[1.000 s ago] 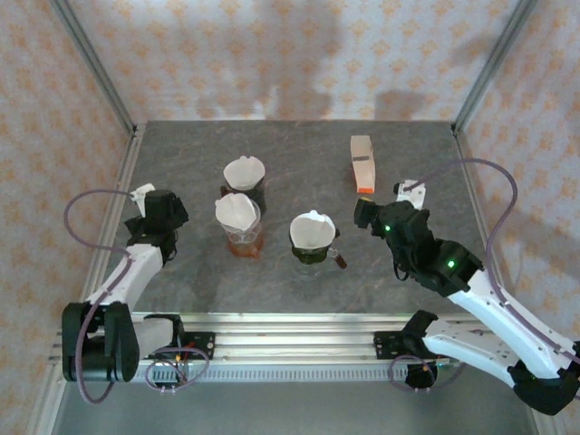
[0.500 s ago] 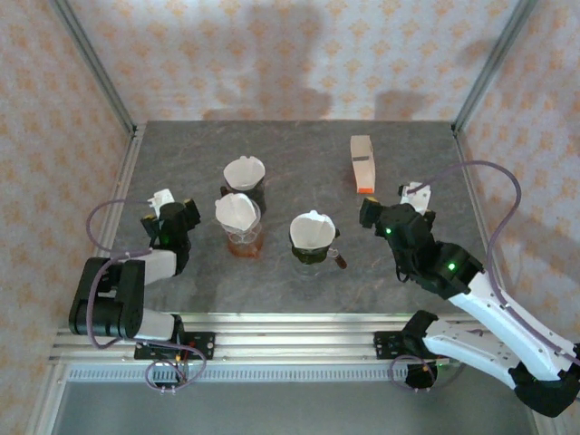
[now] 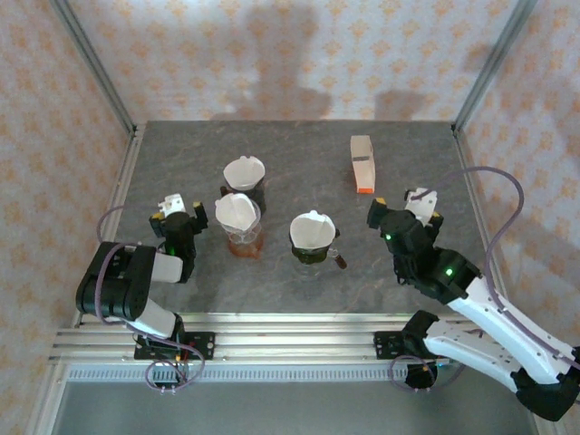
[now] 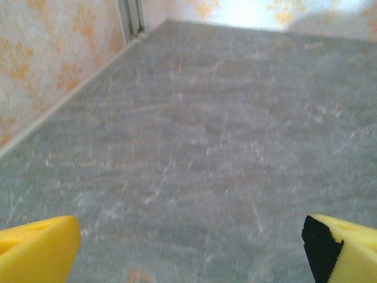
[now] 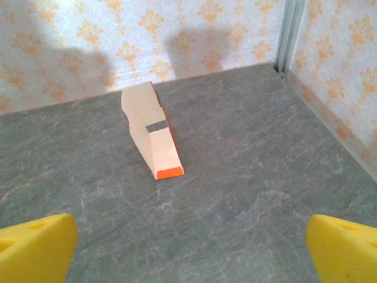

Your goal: Place the coffee filter in the dripper

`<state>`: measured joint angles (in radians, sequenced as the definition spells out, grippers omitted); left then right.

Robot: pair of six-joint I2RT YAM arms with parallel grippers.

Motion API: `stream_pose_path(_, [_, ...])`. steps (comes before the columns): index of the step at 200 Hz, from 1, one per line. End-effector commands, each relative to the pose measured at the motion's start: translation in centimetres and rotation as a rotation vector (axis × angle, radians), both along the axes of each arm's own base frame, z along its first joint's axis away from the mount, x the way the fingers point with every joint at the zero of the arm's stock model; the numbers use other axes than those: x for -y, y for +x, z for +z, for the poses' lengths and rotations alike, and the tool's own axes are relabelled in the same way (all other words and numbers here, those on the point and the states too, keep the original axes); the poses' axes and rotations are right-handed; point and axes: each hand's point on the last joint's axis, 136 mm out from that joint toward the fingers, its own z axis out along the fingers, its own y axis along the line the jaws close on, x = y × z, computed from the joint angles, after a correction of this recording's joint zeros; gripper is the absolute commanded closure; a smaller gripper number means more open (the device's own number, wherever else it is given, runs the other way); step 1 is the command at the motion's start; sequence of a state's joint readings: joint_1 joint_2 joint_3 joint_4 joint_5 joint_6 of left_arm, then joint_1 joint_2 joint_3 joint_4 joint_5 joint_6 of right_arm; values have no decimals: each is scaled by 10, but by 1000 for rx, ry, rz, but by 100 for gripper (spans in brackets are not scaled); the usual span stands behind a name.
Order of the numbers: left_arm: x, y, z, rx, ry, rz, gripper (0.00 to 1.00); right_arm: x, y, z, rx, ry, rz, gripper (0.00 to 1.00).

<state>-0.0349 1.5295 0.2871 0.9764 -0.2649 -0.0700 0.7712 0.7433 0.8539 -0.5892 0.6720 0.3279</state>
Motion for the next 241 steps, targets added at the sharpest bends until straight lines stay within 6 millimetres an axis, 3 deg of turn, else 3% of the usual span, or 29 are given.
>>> stream_pose_path(1, [3,7,19,69,21,-15,0,7,4,12,67,-55,-25,0])
stream_pose_path(29, [3,9,22,91,28,-15,0,22,17,13,117,-71,-104,0])
stream_pose_path(61, [3,8,23,88,27,-19,0,33,50,-5,130,-64,-111,0])
stream_pose_path(102, [4,7,22,86,23,-21,0,65,92,-68,81,-107,-194,0])
stream_pose_path(126, [4,7,22,87,23,-20,0,100,101,-111,34,-81,-280,0])
stream_pose_path(143, [4,7,22,85,23,-21,0,113,106,-130,38,-27,-300,0])
stream_pose_path(172, [5,9,21,77,23,-27,0,116,119,-158,-9,-56,-286,1])
stream_pose_path(241, [5,12,20,64,23,-31,0,105,142,-179,-58,-71,-199,0])
